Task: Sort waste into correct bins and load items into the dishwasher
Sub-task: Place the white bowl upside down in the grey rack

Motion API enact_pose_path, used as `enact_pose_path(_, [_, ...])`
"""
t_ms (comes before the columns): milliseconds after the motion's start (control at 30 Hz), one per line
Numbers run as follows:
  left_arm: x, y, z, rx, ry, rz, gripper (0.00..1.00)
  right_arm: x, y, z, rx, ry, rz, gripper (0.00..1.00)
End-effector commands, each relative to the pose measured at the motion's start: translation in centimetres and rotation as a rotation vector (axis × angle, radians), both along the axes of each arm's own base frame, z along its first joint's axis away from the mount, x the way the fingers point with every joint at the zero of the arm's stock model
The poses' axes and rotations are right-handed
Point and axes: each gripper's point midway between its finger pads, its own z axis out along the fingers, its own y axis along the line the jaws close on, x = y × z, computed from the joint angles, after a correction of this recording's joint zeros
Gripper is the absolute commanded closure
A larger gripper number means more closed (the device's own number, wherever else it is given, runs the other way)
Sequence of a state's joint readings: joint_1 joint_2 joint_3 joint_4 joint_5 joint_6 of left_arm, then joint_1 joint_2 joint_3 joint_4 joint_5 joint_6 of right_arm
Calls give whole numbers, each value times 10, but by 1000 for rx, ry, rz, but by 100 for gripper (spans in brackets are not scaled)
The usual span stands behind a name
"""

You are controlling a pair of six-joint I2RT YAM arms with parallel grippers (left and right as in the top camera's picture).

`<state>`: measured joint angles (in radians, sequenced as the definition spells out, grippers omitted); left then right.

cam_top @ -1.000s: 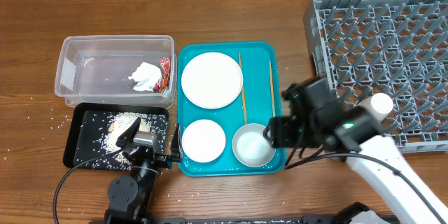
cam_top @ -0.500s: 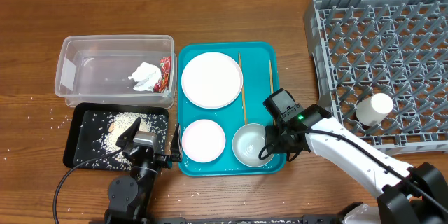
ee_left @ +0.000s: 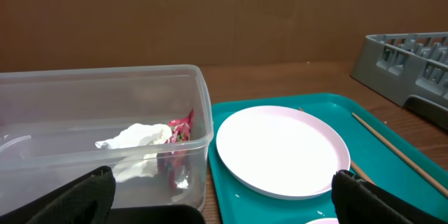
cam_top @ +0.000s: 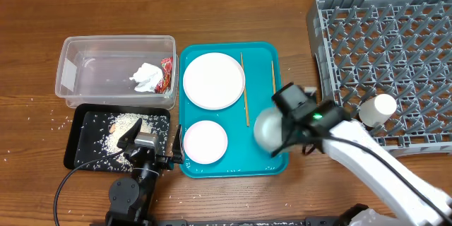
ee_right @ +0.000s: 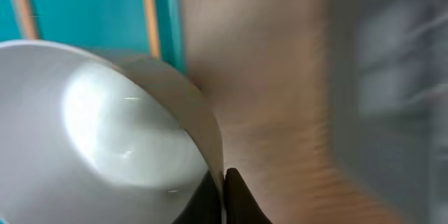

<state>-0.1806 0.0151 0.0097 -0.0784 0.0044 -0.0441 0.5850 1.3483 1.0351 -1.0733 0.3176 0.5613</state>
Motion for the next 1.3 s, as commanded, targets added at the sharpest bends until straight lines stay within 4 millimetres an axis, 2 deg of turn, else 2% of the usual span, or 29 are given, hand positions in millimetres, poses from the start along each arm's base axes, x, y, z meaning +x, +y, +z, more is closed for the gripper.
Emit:
enact_pose_path(0, [0, 2, 0, 16, -10, 3, 0, 39, -50, 112, -139, -475, -212, 96])
enact_pose_path(33, [0, 2, 0, 16, -11, 3, 0, 42, -63, 134, -179, -575, -259, 96])
enact_pose_path(100, [0, 2, 0, 16, -10, 3, 0, 44, -84, 165, -265, -714, -338, 96])
enact_pose_path(167, [0, 2, 0, 16, -10, 3, 0, 48, -98, 181, -349, -770, -373, 96])
enact_pose_path(267, [0, 2, 0, 16, -10, 3, 0, 62, -118, 184, -444, -760, -401, 96])
enact_pose_path(433, [0, 2, 0, 16, -10, 3, 0, 97, -166, 165, -612, -661, -466, 96])
enact_pose_path(500, [0, 2, 0, 16, -10, 3, 0, 109, -185, 146, -686, -578, -466, 96])
enact_pose_path(567, [0, 2, 0, 17, -10, 3, 0, 113, -194, 127, -721, -512, -462, 96])
enact_pose_path(767, [0, 2, 0, 17, -10, 3, 0, 119, -198, 93, -778, -396, -425, 96])
enact_pose_path(900, [0, 2, 0, 16, -10, 3, 0, 118, -206, 84, -817, -359, -435, 96])
enact_pose_path(1000, [0, 2, 0, 17, -10, 3, 0, 107, -209, 68, -813, -303, -428, 96])
enact_pose_path(1100, [0, 2, 0, 17, -10, 3, 0, 98, -201, 47, -726, -238, -410, 96])
enact_pose_path(1267, [0, 2, 0, 17, -10, 3, 0, 91, -198, 39, -707, -182, -374, 96])
